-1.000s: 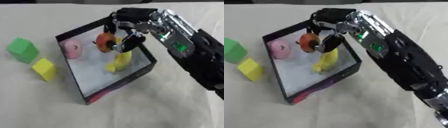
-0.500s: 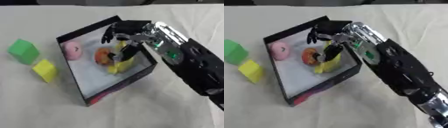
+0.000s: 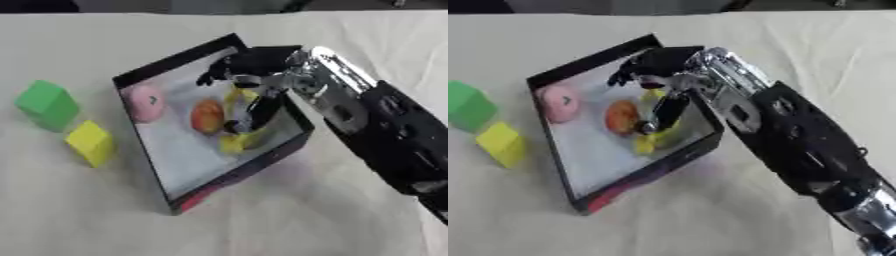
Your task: Pick up objects on the table and place them in the box.
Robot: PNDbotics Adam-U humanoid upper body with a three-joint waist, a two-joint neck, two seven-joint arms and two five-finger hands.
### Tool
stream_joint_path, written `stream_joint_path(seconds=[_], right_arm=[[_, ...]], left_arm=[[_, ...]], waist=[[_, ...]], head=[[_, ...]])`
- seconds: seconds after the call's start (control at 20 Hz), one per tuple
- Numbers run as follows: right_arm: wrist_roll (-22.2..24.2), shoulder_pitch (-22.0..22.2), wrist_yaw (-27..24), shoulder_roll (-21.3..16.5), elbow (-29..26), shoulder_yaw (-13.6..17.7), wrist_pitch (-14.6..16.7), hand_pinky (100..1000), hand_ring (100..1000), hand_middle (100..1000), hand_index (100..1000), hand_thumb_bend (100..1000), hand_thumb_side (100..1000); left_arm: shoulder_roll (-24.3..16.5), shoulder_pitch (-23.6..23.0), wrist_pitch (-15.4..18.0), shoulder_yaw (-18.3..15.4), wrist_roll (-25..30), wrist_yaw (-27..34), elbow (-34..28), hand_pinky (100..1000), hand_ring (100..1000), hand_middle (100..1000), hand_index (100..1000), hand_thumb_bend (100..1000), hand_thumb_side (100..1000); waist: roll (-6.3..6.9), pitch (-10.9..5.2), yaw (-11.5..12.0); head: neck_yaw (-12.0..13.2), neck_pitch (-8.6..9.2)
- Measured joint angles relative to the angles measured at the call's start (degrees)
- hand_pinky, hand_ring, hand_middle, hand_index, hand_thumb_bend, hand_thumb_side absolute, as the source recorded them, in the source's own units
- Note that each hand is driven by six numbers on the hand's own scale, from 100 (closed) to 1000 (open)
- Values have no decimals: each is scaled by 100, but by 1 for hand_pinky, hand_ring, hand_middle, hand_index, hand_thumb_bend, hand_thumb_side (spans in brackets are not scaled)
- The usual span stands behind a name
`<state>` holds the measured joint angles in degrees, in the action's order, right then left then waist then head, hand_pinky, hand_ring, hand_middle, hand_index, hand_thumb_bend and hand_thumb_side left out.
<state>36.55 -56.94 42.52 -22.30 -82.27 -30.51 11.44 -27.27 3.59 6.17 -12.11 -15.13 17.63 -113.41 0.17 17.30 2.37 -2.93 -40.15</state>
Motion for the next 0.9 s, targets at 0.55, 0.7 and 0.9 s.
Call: stream_joint_path(seconds=[0.55,0.7,0.9], right_arm=[[-1426,84,-3281,-764,-1772,1173,-1515,889,775,742,875,100,384],[-2012,275,-4443,-1121,-2034,1542,-1748,885,755,726,850,100,421],[-2674,793,-5519,-1589,-2288,2063,-1726,890,748,718,839,100,496]], left_arm=[[-1,-4,29,-3,-30,0,0,801,775,781,804,161,898],[-28,-1,42,-3,-25,0,0,801,775,781,804,157,896],[-87,25,66,-1,-11,-19,0,801,775,781,804,150,893]], waist=[[2,0,-109],[3,0,-151],[8,5,-193]], head=[[54,34],[85,47],[151,54]])
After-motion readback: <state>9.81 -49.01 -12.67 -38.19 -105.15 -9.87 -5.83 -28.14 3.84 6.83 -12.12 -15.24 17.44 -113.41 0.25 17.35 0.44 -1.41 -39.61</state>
